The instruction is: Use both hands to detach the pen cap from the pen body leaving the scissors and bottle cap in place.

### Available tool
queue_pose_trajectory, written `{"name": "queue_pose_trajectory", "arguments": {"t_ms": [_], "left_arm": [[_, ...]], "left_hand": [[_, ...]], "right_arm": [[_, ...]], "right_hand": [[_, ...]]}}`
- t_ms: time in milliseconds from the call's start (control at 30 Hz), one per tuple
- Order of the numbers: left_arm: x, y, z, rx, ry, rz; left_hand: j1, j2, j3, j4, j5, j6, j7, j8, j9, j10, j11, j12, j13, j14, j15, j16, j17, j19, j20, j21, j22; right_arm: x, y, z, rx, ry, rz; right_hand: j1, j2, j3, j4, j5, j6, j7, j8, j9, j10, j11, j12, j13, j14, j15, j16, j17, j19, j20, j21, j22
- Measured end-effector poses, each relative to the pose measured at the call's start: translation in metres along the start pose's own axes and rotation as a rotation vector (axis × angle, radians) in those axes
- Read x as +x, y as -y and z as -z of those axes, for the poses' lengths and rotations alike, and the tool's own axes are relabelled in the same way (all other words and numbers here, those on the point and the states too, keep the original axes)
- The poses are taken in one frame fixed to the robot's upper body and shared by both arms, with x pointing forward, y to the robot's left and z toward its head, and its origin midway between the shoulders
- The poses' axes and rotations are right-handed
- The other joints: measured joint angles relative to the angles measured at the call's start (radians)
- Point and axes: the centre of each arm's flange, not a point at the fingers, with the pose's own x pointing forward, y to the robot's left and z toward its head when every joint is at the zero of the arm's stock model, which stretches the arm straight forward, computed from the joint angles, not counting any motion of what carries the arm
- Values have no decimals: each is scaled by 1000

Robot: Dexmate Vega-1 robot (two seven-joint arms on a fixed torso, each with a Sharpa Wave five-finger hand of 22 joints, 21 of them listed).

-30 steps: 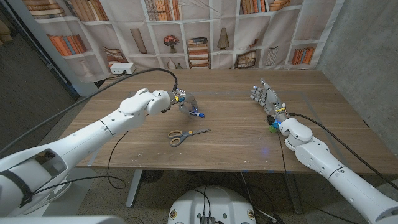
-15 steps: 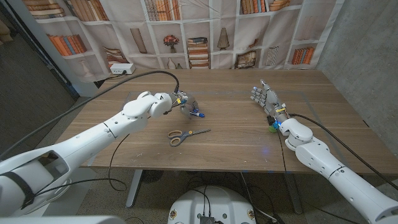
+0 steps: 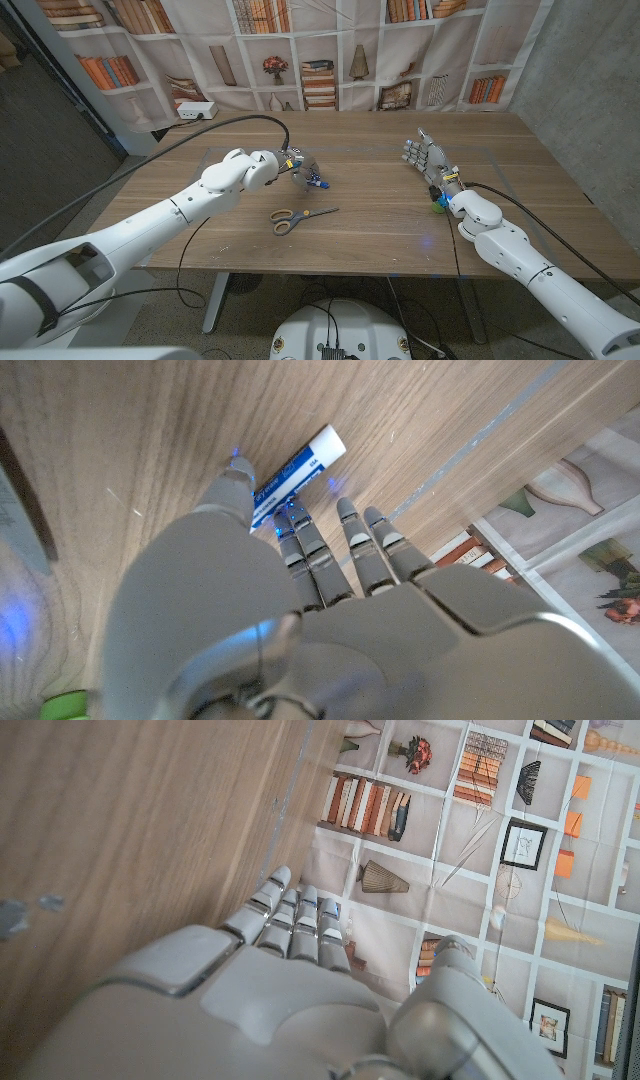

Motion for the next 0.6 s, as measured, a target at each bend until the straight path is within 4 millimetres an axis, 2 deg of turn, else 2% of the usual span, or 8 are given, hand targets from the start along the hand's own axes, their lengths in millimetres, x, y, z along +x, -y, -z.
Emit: {"name": "queue_pose_trajectory", "arguments": {"t_ms": [100, 233, 400, 600], "left_arm": [[0, 2, -1, -6, -4, 3], [1, 6, -3, -18, -12, 8], [0, 11, -4, -37, -30, 8], [-1, 17, -8, -64, -54, 3]], "left_hand": [[4, 4, 3, -3, 0, 37, -2, 14, -1, 31, 2, 0, 0, 15, 0, 0, 0, 16, -1, 0, 0], [17, 7, 5, -5, 0, 119, 0, 30, -8, 111, 0, 13, 1, 68, -3, 7, 0, 43, -6, 0, 0], [38, 6, 10, -9, 0, 182, -7, 49, -8, 203, -2, 20, -1, 129, -10, 11, 0, 69, -12, 0, 0], [41, 9, 18, -10, 0, 202, -6, 57, -7, 225, 0, 20, -5, 148, -12, 12, 0, 82, -6, 0, 0]], "right_arm": [[0, 0, 1, 1, -3, -1], [1, 1, 1, 2, -5, -4], [2, 1, 1, 1, -7, -7], [3, 2, 2, 3, -11, -9]], "right_hand": [[0, 0, 0, 0, 0, 0, 0, 0, 0, 2, -2, 0, 0, 0, 0, 0, 0, 0, 0, 0, 0], [0, 0, 0, 0, 0, 0, 0, 0, 0, 2, -2, 0, 0, 0, 0, 0, 0, 0, 0, 0, 0], [0, 0, 0, 0, 0, 0, 0, 0, 0, 2, -2, 0, 0, 0, 0, 0, 0, 0, 0, 0, 0], [0, 0, 0, 0, 0, 0, 0, 0, 0, 2, -2, 0, 0, 0, 0, -4, 0, 0, 0, 0, 0]]}}
